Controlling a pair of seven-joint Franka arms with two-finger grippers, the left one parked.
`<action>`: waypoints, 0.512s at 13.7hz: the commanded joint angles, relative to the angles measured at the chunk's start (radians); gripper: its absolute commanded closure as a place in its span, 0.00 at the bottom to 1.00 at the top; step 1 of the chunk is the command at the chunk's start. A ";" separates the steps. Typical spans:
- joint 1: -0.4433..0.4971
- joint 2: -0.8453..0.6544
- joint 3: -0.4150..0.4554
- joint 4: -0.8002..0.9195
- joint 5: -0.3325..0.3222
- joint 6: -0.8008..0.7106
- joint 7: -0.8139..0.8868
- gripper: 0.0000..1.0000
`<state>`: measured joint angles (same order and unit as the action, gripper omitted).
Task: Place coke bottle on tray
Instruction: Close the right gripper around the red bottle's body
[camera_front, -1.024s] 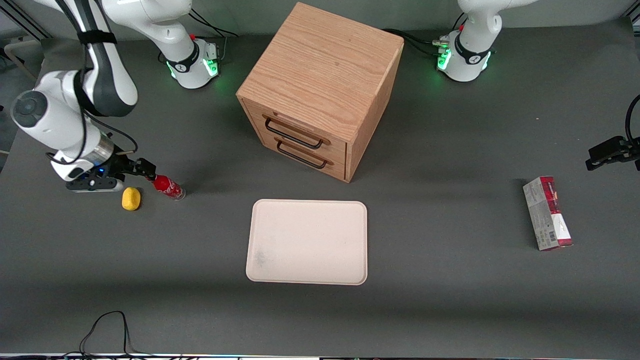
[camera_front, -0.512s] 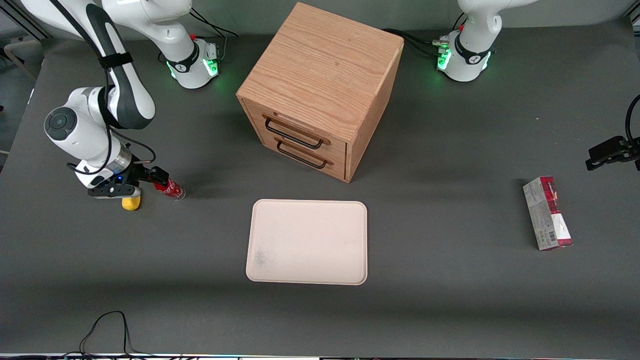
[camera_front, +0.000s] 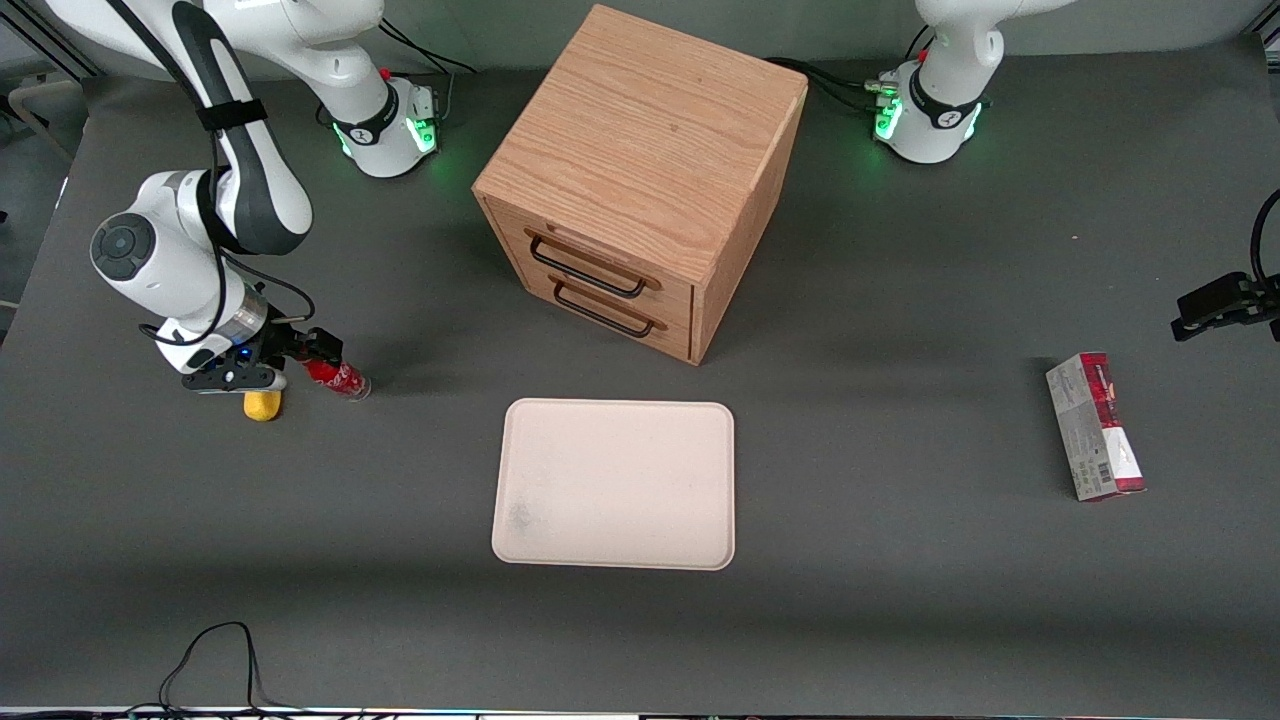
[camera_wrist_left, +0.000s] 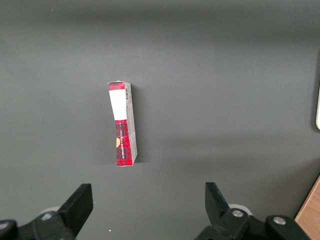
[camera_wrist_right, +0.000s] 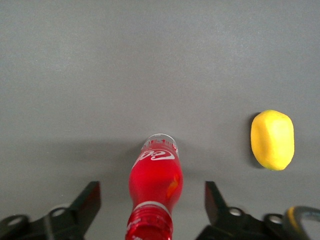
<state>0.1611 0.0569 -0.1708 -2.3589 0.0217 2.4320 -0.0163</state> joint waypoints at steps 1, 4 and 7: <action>0.006 -0.026 0.001 -0.016 0.023 -0.011 0.002 0.51; 0.006 -0.026 0.004 -0.008 0.023 -0.039 0.002 0.82; 0.005 -0.026 0.046 0.070 0.023 -0.097 0.012 0.91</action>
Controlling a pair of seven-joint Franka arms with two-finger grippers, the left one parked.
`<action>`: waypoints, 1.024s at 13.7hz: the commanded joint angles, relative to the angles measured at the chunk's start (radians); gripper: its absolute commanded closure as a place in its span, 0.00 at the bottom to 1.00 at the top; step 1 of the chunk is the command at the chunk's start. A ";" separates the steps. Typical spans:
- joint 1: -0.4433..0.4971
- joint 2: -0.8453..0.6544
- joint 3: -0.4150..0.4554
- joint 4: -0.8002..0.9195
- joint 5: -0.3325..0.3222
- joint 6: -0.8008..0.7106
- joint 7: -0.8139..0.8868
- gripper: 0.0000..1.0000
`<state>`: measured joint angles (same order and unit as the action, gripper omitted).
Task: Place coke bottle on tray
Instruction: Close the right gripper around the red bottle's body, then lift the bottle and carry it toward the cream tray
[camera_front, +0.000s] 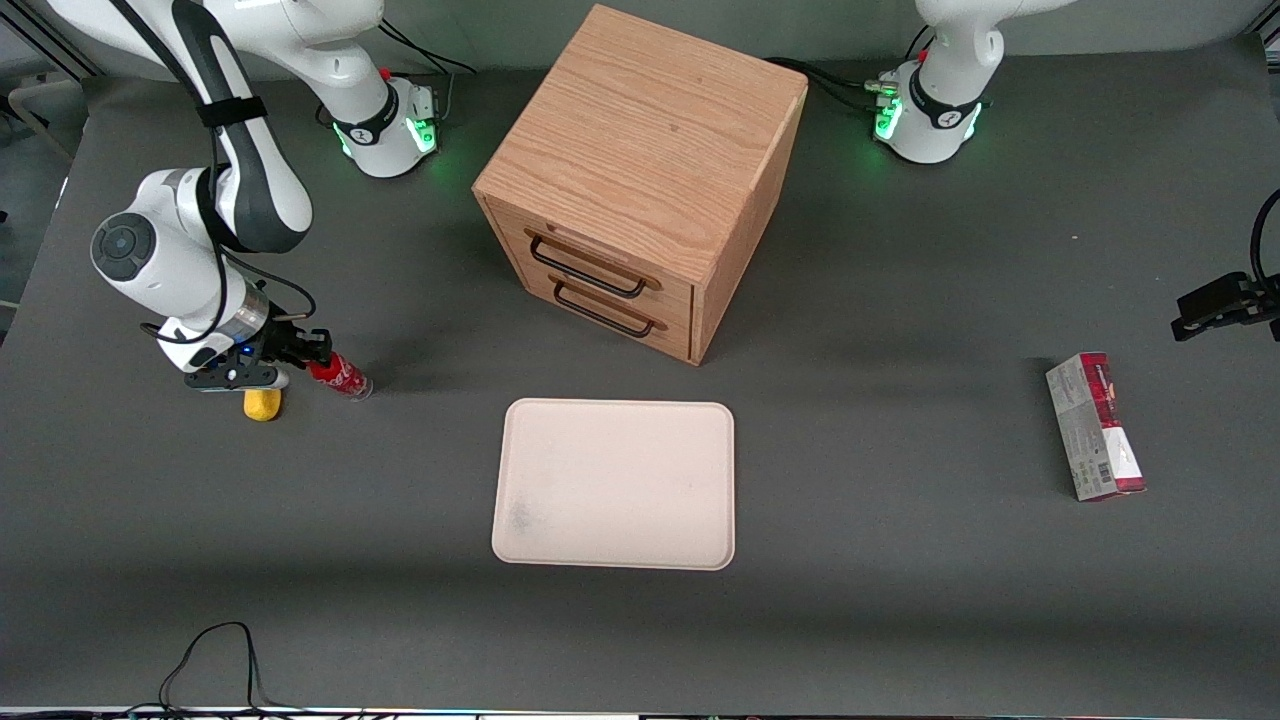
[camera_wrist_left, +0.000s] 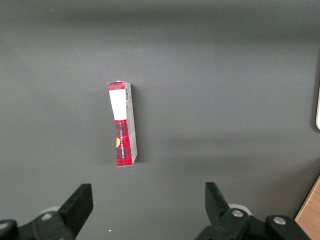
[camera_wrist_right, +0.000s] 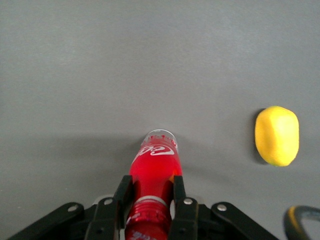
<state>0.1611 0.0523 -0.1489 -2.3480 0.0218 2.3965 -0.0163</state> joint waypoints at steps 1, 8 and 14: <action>0.005 -0.013 0.026 0.123 0.023 -0.116 0.010 0.91; 0.000 0.165 0.097 0.814 0.023 -0.673 0.022 0.91; -0.002 0.518 0.260 1.403 0.018 -0.913 0.024 0.87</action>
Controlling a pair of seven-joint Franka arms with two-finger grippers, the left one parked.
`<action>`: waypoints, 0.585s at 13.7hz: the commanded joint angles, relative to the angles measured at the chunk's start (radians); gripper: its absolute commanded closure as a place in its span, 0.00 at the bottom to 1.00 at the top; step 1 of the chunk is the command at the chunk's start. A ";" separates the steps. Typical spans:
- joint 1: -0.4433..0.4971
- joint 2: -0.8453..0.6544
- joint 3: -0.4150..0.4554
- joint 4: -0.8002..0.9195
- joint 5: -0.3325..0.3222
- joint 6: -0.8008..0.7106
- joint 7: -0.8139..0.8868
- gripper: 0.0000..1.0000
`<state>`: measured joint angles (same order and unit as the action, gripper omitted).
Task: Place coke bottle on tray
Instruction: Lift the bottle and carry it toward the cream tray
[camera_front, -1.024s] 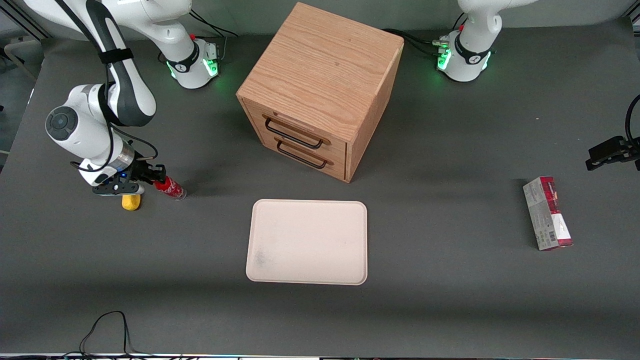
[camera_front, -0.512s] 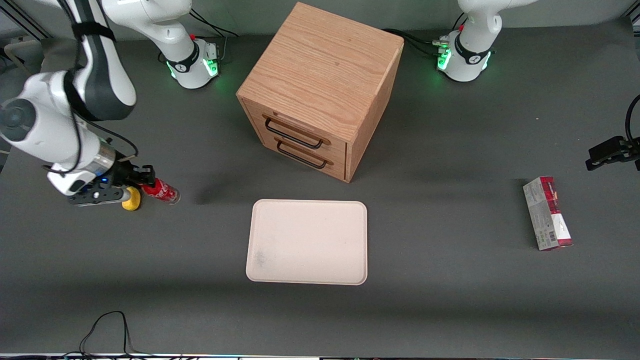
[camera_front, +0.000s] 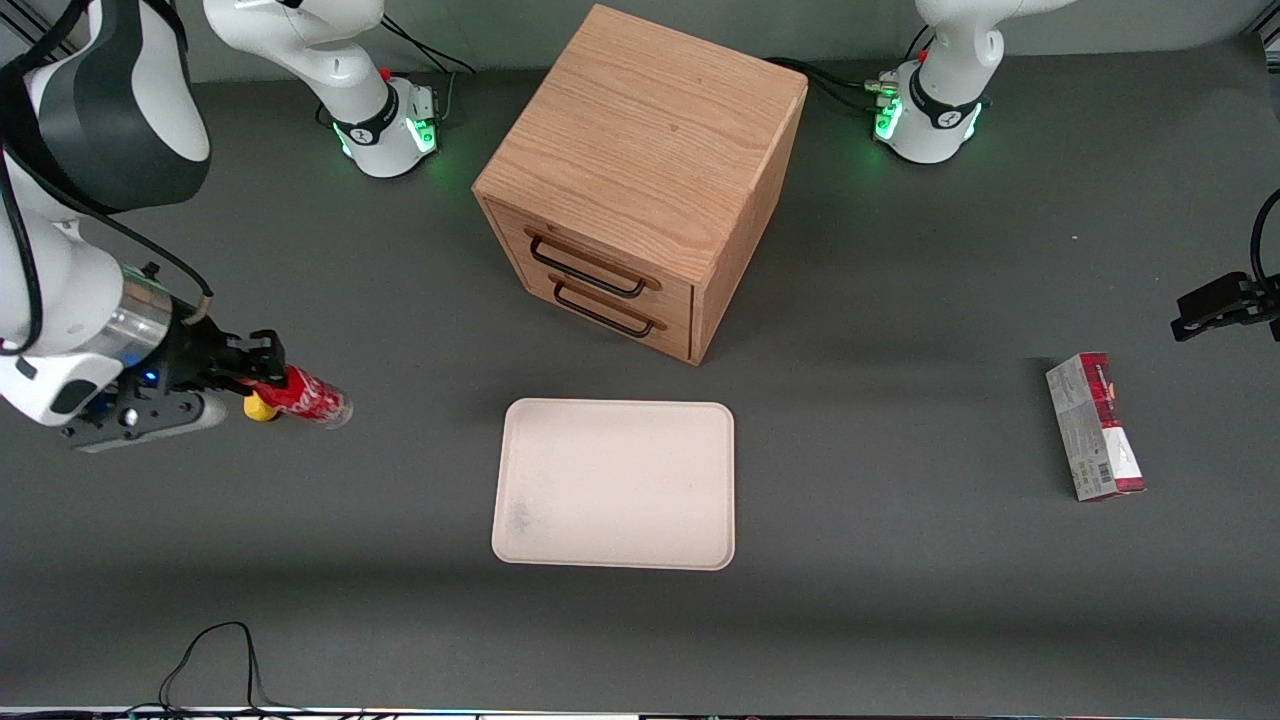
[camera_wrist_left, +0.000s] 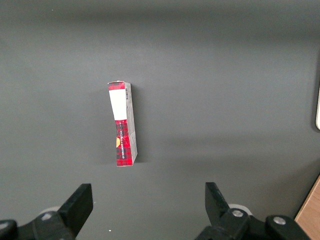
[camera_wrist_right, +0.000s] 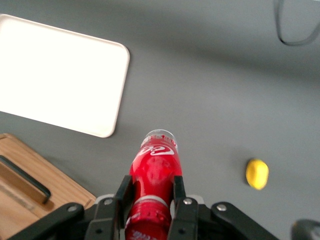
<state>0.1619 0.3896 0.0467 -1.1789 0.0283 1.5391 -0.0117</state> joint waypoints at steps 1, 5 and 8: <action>0.001 0.225 0.105 0.249 0.009 -0.018 0.051 0.87; 0.028 0.377 0.228 0.245 -0.127 0.261 0.171 0.87; 0.045 0.472 0.277 0.236 -0.235 0.381 0.231 0.87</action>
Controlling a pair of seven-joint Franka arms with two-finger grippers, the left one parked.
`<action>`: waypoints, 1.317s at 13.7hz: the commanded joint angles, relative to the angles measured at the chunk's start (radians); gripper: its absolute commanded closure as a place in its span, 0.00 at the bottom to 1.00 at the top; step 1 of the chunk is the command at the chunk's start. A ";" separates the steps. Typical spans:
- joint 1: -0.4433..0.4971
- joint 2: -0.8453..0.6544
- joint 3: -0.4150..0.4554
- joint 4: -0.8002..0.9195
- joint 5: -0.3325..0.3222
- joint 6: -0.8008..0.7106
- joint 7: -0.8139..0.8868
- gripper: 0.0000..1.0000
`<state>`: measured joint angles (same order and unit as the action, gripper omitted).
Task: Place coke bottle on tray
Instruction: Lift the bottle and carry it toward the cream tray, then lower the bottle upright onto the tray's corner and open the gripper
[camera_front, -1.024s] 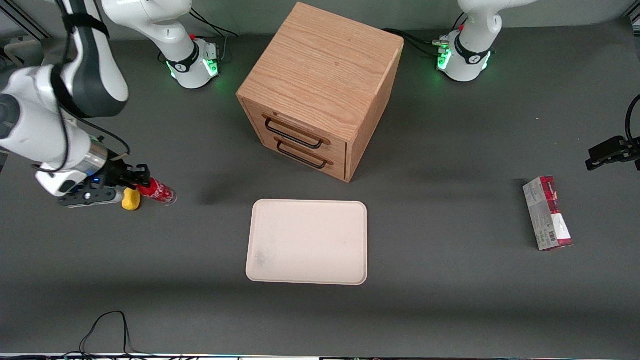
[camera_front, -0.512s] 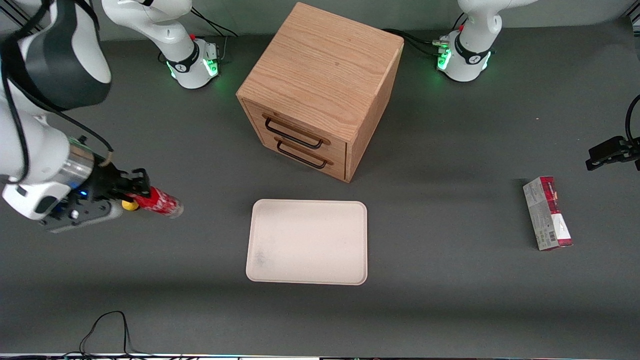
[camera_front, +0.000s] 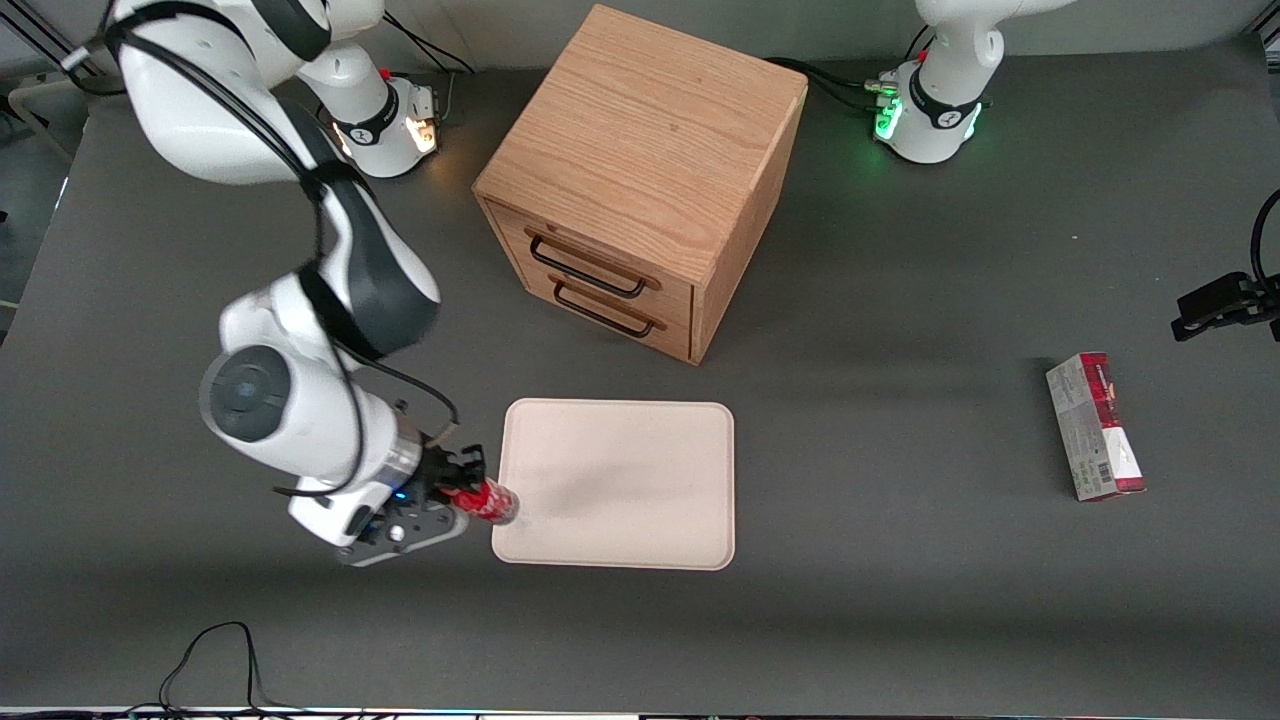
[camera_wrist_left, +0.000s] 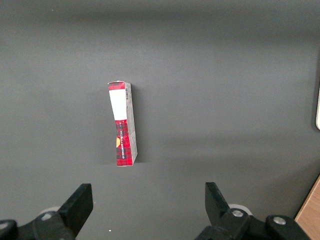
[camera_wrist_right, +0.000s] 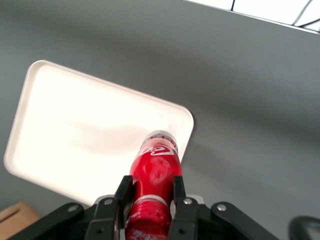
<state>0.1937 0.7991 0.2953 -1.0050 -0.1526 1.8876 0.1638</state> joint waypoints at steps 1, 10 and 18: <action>0.019 0.086 0.028 0.060 -0.065 0.054 0.071 0.87; 0.024 0.100 0.028 -0.047 -0.188 0.174 0.181 0.00; -0.046 -0.321 -0.010 -0.404 0.010 0.111 0.163 0.00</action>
<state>0.1856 0.6953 0.3158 -1.1487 -0.2250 1.9860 0.3164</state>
